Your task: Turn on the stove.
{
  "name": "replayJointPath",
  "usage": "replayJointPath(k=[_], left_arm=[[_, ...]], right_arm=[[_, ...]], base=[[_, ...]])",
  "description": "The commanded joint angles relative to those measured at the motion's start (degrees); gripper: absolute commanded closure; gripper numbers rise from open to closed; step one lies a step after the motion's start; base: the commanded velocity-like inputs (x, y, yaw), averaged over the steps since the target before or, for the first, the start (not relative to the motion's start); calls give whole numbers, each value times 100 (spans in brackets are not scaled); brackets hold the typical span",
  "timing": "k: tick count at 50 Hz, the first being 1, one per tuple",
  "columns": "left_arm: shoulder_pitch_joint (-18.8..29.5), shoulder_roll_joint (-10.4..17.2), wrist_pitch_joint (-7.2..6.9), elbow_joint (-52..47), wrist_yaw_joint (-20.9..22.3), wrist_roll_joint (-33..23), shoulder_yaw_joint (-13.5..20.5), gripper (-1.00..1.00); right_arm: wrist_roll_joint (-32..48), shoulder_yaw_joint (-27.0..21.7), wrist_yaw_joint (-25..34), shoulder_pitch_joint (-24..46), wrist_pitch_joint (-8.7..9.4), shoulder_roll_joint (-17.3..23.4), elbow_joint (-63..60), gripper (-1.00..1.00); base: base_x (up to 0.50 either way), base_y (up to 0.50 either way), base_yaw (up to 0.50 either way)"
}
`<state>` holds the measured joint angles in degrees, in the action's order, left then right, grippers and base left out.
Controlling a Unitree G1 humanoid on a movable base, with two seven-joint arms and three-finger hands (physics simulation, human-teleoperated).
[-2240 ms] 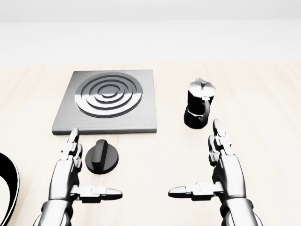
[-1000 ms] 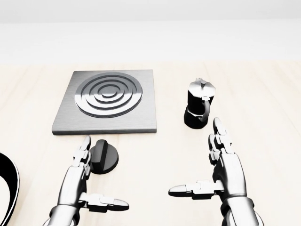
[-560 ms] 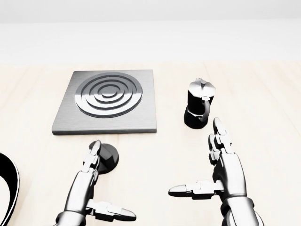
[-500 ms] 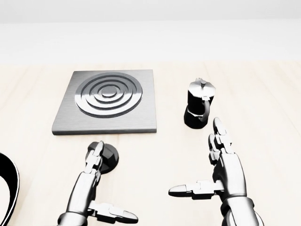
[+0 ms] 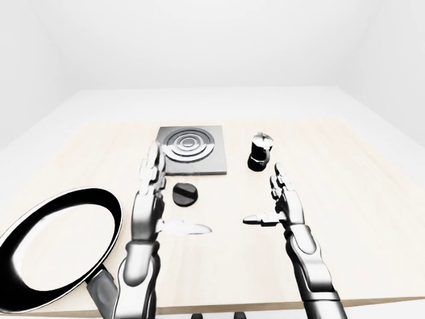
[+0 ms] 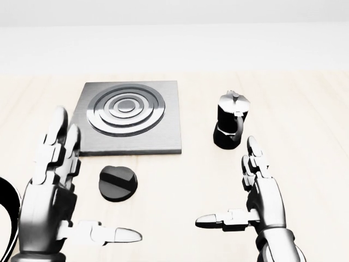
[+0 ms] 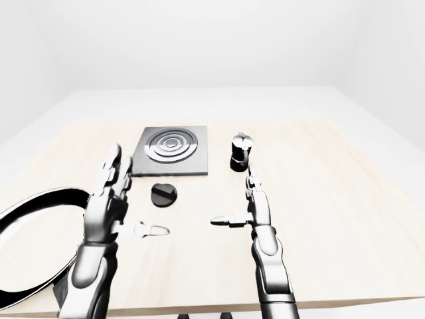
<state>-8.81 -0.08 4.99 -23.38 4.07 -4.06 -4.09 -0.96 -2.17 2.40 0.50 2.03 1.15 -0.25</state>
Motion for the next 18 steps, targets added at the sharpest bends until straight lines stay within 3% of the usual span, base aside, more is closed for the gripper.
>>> replayJointPath(k=[1, 4, 10, 13, 15, 18], left_arm=[[-235, -43, -31, -2243, -232, 720, 805, -100], [-226, -62, -154, -2380, -208, 748, 859, -100], [-165, -74, -563, -2829, -175, 958, 1108, -100], [-147, -93, -671, -2994, -151, 1052, 1241, -100], [-113, -94, -906, -3252, -169, 1173, 1356, -100], [-106, -114, -999, -3460, -163, 1246, 1433, -100]], right_arm=[[-1, 0, 0, 0, -2, 0, 1, -100], [0, 0, 0, 0, -1, 0, 0, -100], [1, 0, 0, 0, 1, 0, 0, -100], [0, 0, -1, 0, 0, -1, 0, -100], [2, 0, -1, 0, -1, 0, 0, -100], [1, 0, 0, 0, 1, 0, -1, -100]], base=[[0, 0, 0], [0, 0, 0], [0, 0, 0], [0, 0, 0], [0, 0, 0], [0, 0, 0]])
